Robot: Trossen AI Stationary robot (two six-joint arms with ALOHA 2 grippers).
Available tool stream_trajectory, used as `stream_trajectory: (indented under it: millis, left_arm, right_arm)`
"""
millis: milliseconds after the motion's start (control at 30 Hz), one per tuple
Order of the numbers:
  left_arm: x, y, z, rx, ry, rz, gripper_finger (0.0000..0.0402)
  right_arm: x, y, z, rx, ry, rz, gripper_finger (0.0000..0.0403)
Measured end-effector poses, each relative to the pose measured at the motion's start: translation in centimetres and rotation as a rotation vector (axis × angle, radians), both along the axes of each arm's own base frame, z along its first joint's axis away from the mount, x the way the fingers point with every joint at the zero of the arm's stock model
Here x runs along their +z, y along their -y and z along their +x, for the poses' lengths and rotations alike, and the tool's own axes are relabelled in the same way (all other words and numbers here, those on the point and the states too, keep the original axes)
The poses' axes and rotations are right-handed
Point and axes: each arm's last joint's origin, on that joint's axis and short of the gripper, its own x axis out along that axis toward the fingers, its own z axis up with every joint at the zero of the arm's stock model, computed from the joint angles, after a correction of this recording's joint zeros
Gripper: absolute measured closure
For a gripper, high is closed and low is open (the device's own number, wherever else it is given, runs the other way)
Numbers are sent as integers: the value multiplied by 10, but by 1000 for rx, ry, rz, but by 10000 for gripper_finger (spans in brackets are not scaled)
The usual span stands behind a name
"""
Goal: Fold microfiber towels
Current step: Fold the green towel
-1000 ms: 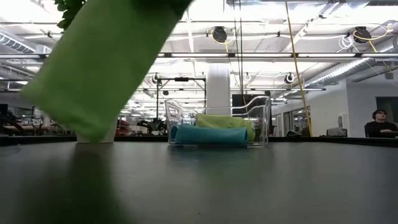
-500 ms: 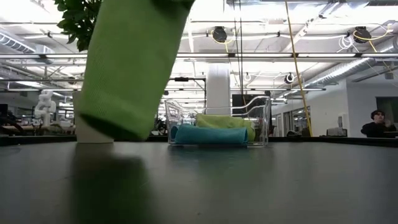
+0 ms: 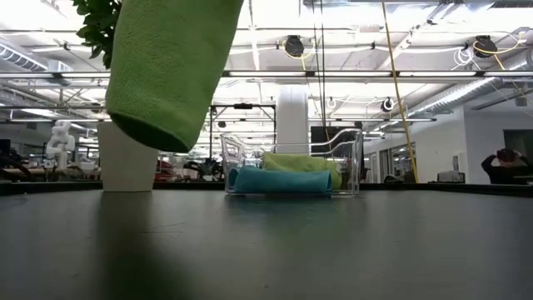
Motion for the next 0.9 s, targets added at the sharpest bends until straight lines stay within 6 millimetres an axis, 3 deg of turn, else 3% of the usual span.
stream_trajectory:
  millis: [167, 300, 567, 900]
  left_arm:
    - [3, 0, 0, -2, 31, -24, 401]
    - [5, 0, -1, -16, 53, -40, 401]
    - [6, 2, 0, -94, 78, -59, 401]
    - [4, 2, 5, -127, 83, -87, 401]
  right_arm:
    - [-6, -5, -1, -13, 103, -142, 190]
    - [-17, -4, -3, -47, 211, -275, 159]
    - [-48, 1, -15, 45, 329, -577, 175]
    - [-63, 1, 0, 57, 399, -836, 210]
